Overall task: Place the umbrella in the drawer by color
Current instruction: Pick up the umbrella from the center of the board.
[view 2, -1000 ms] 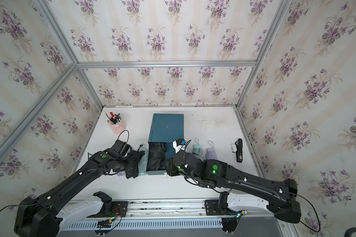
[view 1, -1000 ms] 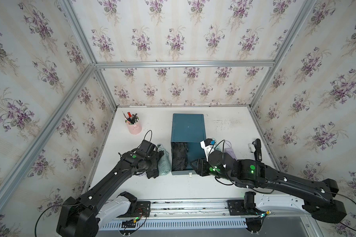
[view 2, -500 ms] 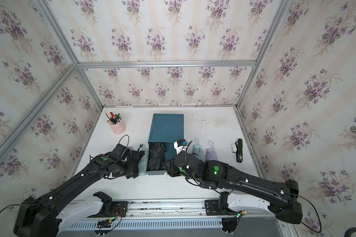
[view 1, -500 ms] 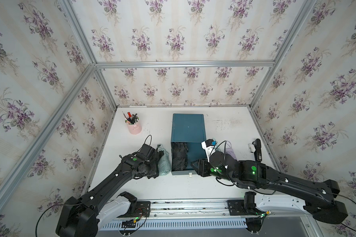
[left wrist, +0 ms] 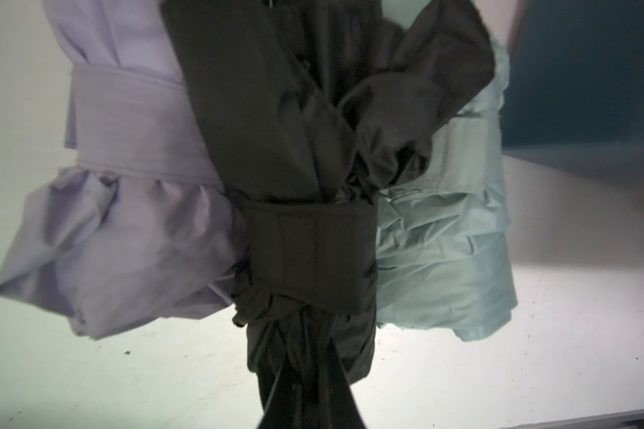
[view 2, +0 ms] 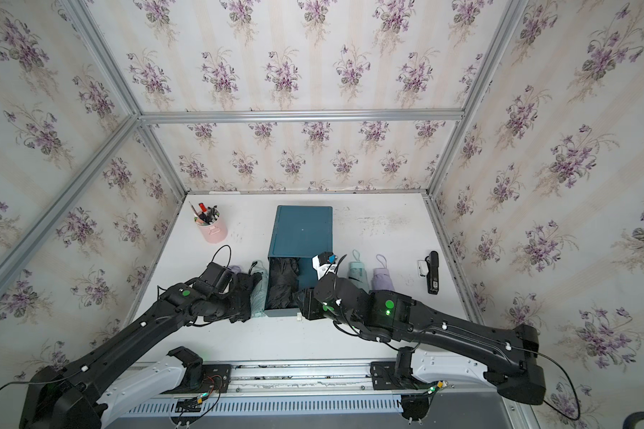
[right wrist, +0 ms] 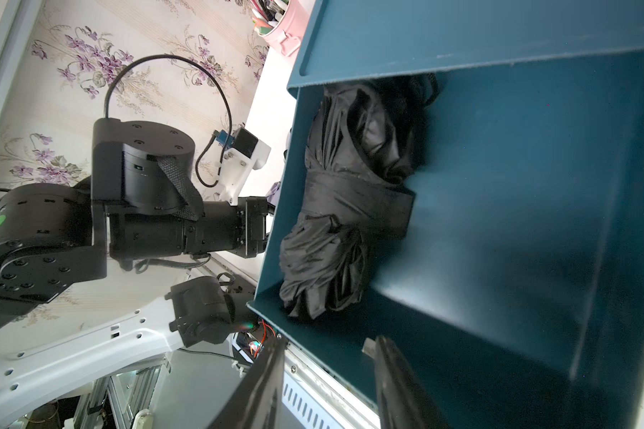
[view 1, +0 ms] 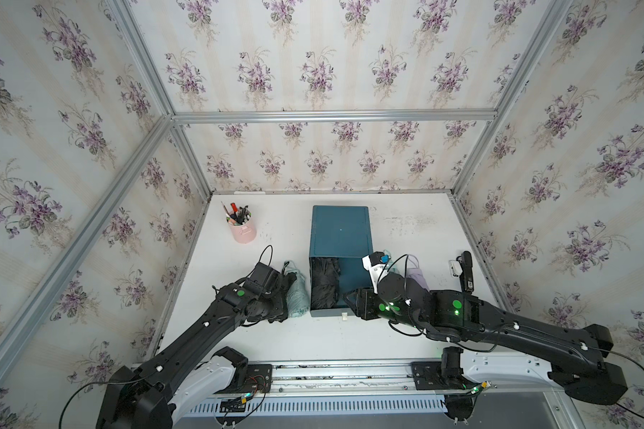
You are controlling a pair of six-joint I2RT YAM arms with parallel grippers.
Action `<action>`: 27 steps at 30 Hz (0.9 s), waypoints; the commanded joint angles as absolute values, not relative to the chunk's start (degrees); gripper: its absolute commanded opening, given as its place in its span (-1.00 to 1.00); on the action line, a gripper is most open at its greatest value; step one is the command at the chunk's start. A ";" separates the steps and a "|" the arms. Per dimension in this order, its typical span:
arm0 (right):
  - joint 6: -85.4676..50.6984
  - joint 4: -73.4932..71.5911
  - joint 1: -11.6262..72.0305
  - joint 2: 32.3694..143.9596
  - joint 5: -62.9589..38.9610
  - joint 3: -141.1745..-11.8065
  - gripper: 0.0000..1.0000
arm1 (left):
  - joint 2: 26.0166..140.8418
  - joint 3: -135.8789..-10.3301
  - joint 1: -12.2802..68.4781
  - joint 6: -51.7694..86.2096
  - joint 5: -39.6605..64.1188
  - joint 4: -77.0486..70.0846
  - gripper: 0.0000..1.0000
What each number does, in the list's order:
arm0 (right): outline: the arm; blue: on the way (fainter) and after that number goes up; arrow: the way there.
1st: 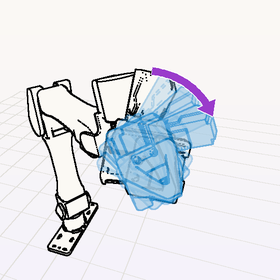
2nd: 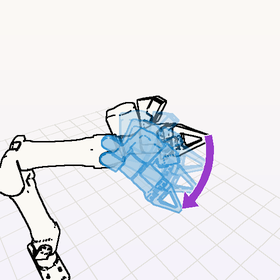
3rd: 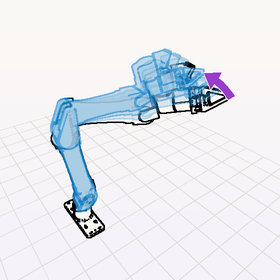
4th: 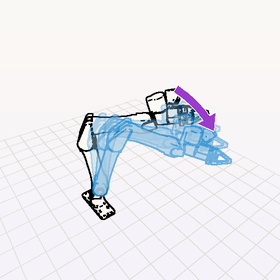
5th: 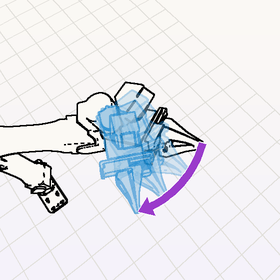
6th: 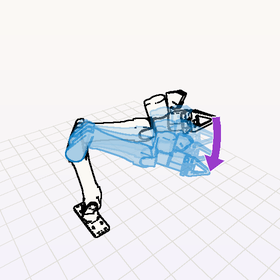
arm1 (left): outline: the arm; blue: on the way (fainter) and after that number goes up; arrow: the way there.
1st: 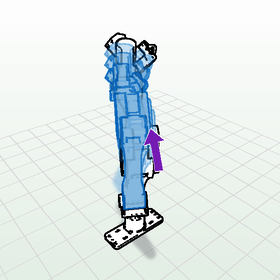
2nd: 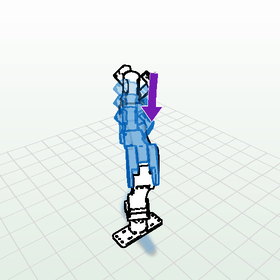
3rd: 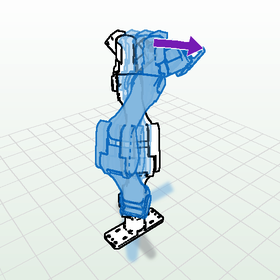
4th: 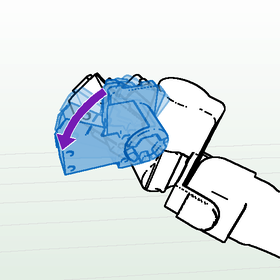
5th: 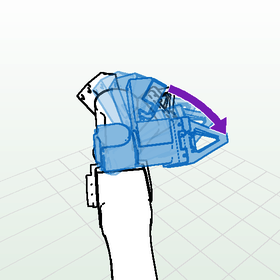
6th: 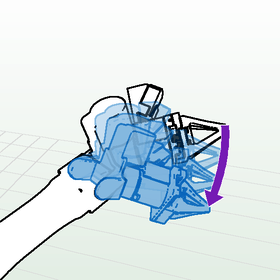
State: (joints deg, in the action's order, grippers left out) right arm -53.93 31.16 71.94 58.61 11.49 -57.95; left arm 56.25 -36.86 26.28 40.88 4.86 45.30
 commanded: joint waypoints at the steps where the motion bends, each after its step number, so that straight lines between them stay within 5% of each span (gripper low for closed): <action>1: -52.73 30.28 71.98 58.72 11.53 -58.89 -0.12 | 54.59 -38.09 26.26 41.55 4.35 45.56 -1.00; 8: -50.27 27.55 71.95 60.37 8.14 -62.01 -0.09 | 43.79 -42.72 26.27 43.78 6.99 46.56 -1.00; 15: -46.50 20.36 71.97 65.44 0.06 -67.78 0.22 | 30.15 -45.65 26.28 53.87 15.08 36.10 -1.00; 27: -43.37 16.54 70.55 75.98 -3.75 -77.29 0.51 | 25.93 -44.97 26.28 64.17 31.06 19.12 -1.00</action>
